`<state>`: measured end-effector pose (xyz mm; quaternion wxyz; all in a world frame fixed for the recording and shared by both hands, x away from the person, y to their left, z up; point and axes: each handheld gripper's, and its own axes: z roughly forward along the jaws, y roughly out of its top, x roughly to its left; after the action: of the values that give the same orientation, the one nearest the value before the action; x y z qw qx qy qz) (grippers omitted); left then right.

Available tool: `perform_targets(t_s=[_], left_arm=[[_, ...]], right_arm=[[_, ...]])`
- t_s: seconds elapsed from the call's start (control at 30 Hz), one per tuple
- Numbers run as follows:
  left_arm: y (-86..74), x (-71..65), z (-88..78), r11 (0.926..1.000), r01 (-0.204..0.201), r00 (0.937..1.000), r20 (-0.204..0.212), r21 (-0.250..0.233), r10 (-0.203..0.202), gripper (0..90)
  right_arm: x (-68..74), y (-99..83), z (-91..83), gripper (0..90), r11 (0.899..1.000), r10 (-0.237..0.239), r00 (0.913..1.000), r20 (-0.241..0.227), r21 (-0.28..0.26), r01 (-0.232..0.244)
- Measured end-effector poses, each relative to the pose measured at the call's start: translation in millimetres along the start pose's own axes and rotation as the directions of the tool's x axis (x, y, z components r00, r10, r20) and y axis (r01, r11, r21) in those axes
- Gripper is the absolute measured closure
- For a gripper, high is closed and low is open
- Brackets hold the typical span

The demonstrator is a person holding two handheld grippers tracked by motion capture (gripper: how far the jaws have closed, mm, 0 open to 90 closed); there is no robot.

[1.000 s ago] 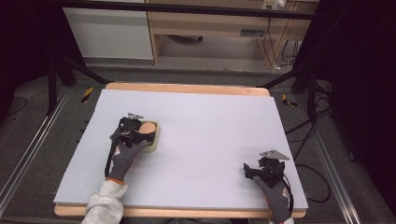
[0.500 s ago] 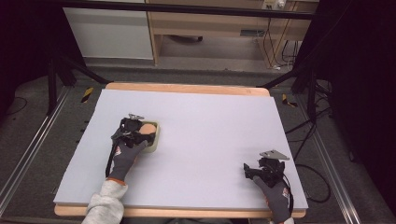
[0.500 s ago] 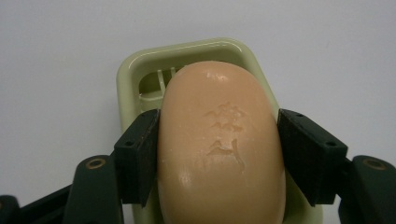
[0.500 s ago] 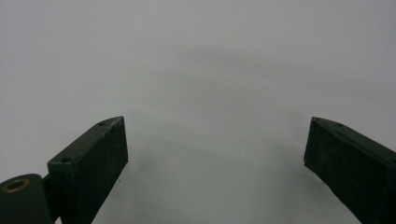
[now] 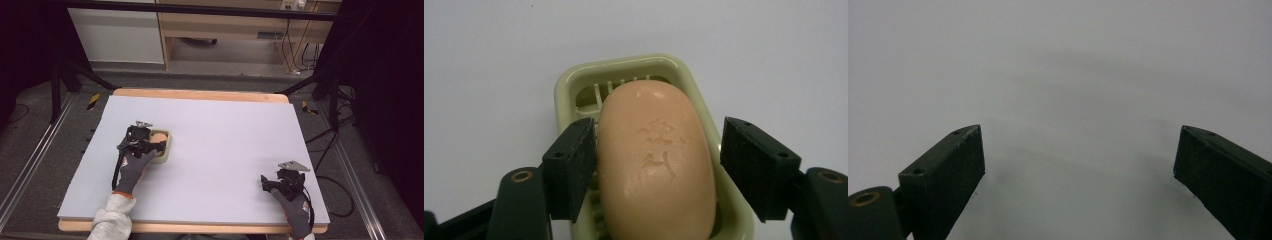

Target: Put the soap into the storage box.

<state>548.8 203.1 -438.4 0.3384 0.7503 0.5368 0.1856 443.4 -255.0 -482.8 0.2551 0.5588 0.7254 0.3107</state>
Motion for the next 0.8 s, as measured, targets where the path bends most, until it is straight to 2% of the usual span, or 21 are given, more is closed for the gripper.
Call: perform_targets(t_s=[0.23, 0.37, 0.4, 0.47, 0.5, 0.53, 0.8], left_arm=[[2.0, -9.3, -18.5, 0.9988, -0.025, 0.9992, 0.029, -0.043, 0.026, 29.9], [-3.2, -14.8, -27.3, 0.9974, -0.046, 0.9982, 0.036, -0.056, 0.048, 29.7], [-7.2, -16.2, -31.6, 0.9958, -0.065, 0.9972, 0.032, -0.064, 0.068, 29.7], [-11.6, -16.2, -36.2, 0.9946, -0.077, 0.9962, 0.036, -0.069, 0.080, 29.9], [-11.6, -16.2, -36.2, 0.9946, -0.077, 0.9962, 0.036, -0.069, 0.080, 30.0], [-16.0, -14.6, -40.2, 0.9950, -0.063, 0.9961, 0.057, -0.078, 0.067, 30.1], [-36.3, -12.8, -50.4, 0.9937, -0.067, 0.9959, 0.054, -0.090, 0.072, 30.5]], right_arm=[[-1.6, 0.0, 0.1, 6.4, 1.000, 0.002, 0.9999, 0.011, 0.000, -0.002], [-3.2, 0.0, -0.6, 6.3, 1.000, 0.013, 0.9998, 0.015, -0.005, -0.013], [-3.2, -0.1, -0.8, 6.3, 1.000, 0.014, 0.9998, 0.017, -0.006, -0.014], [-3.1, -0.1, -1.0, 6.3, 1.000, 0.014, 0.9997, 0.018, -0.005, -0.014], [-3.1, -0.1, -1.0, 6.3, 1.000, 0.014, 0.9997, 0.018, -0.005, -0.014], [-3.3, -0.1, -1.1, 6.3, 1.000, 0.015, 0.9997, 0.016, -0.006, -0.015], [-8.6, -0.6, -2.0, 6.2, 1.000, 0.019, 0.9995, 0.026, -0.008, -0.019]])
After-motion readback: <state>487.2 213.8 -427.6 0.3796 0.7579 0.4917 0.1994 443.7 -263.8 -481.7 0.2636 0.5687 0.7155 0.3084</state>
